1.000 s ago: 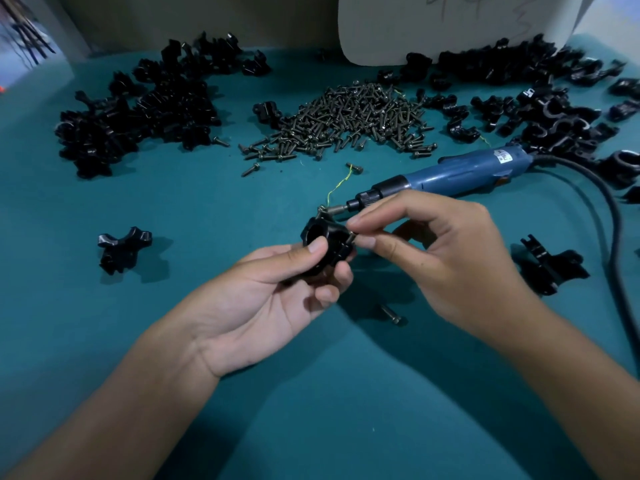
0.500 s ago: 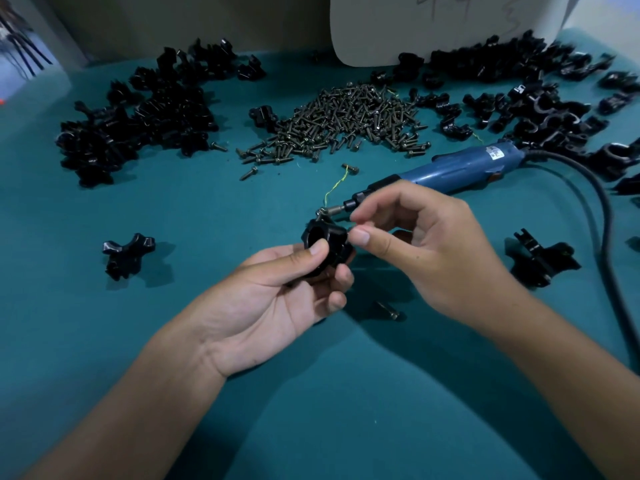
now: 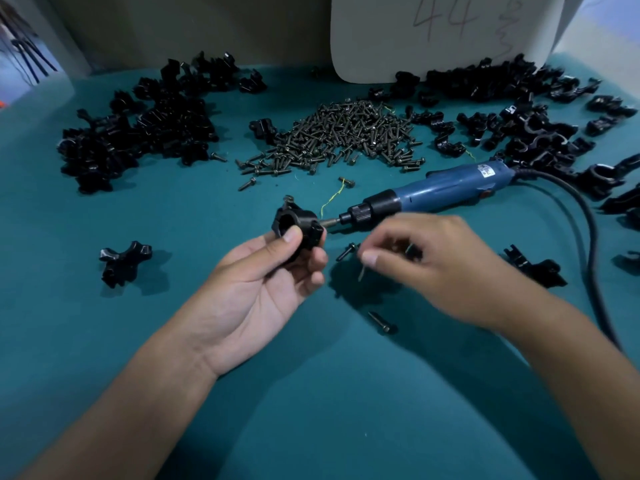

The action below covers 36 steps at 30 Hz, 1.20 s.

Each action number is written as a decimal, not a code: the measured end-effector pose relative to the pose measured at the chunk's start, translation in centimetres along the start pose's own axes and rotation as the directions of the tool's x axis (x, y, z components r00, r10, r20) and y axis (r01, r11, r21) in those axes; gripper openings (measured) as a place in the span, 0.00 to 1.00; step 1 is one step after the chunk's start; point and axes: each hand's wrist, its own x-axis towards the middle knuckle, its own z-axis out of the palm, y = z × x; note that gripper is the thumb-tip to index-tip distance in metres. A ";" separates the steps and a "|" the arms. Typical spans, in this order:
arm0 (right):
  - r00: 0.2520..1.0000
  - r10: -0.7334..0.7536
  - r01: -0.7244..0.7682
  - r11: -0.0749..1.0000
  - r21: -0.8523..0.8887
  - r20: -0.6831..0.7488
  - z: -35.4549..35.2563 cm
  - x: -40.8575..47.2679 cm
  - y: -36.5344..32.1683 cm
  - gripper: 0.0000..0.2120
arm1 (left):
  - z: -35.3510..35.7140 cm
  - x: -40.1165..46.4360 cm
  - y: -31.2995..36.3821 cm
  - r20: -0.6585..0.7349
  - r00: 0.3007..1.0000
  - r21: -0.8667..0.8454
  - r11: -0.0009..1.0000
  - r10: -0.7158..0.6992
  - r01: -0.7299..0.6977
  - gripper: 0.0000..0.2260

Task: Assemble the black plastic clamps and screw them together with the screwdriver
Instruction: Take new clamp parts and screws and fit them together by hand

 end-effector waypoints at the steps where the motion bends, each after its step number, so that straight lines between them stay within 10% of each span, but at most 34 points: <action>1: 0.998 0.005 0.002 0.994 -0.108 0.066 0.3 0.0 0.0 0.11 | 0.0 0.0 0.0 -0.009 1.000 0.002 1.000 0.023 -0.023 0.14; 9: 0.938 0.080 0.006 0.969 -0.248 0.336 -0.3 -1.4 -0.7 0.20 | -0.1 0.2 -0.2 -0.067 0.996 0.029 0.998 0.061 -0.059 0.19; 16: 0.987 -0.024 0.087 0.911 0.402 -0.159 -0.4 -0.4 -1.4 0.02 | -0.1 0.1 -0.7 0.002 0.999 0.143 0.989 0.043 -0.043 0.15; 25: 0.898 -0.099 0.246 0.921 0.302 -0.428 1.2 -0.4 -2.0 0.11 | 0.4 -0.1 -1.3 0.045 0.999 0.170 0.985 0.009 -0.017 0.23; 36: 0.929 -0.054 0.195 0.912 0.361 -0.366 2.1 -0.6 -2.4 0.07 | 0.2 -0.1 -1.2 0.066 0.998 0.176 0.984 0.012 -0.024 0.22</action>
